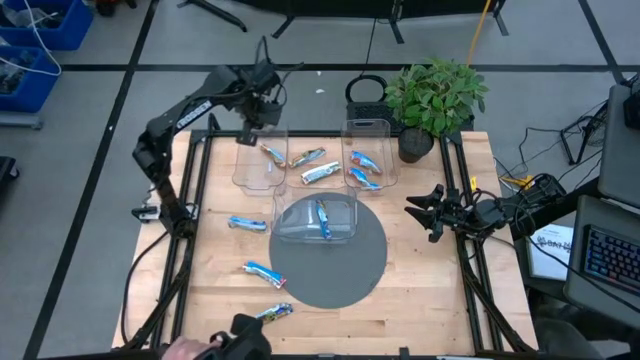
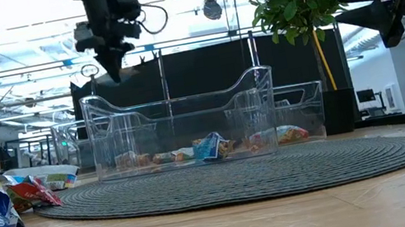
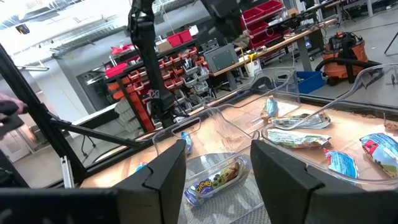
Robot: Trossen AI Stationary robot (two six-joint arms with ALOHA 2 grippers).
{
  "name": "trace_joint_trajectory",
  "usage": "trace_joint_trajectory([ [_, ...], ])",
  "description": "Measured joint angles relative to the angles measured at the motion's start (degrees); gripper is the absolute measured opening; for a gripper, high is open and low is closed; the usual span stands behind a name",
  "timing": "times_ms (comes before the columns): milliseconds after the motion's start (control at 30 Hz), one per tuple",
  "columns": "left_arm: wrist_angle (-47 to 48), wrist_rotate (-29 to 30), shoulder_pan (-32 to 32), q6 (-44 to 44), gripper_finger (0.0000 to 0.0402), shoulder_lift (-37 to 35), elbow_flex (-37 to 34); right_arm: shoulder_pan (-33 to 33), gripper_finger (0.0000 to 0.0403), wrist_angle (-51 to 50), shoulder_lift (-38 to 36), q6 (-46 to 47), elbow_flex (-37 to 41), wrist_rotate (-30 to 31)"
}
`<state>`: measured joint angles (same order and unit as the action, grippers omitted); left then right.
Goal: Pick and place Granola Bars by type
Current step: Put the yellow granola bar into the top left transparent bin
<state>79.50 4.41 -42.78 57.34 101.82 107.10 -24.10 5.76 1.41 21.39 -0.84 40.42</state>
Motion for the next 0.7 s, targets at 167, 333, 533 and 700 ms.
trace_joint_trajectory([
  [167,-0.1,0.0,0.2,0.0,0.0007,1.9,-3.0,0.0,0.0171,0.0,0.0,0.0,0.0,0.0],
  [333,-2.1,0.1,1.2,0.7,0.0007,1.9,-9.2,0.0,0.0171,0.0,0.0,0.0,0.0,0.0],
  [533,-8.4,0.1,2.1,0.0,0.0007,1.4,-17.1,0.0,0.0171,0.0,0.0,0.0,0.0,0.0],
  [700,-13.2,0.4,2.1,0.9,0.0007,1.3,-23.6,0.0,0.0171,0.0,0.0,0.0,0.0,0.0],
])
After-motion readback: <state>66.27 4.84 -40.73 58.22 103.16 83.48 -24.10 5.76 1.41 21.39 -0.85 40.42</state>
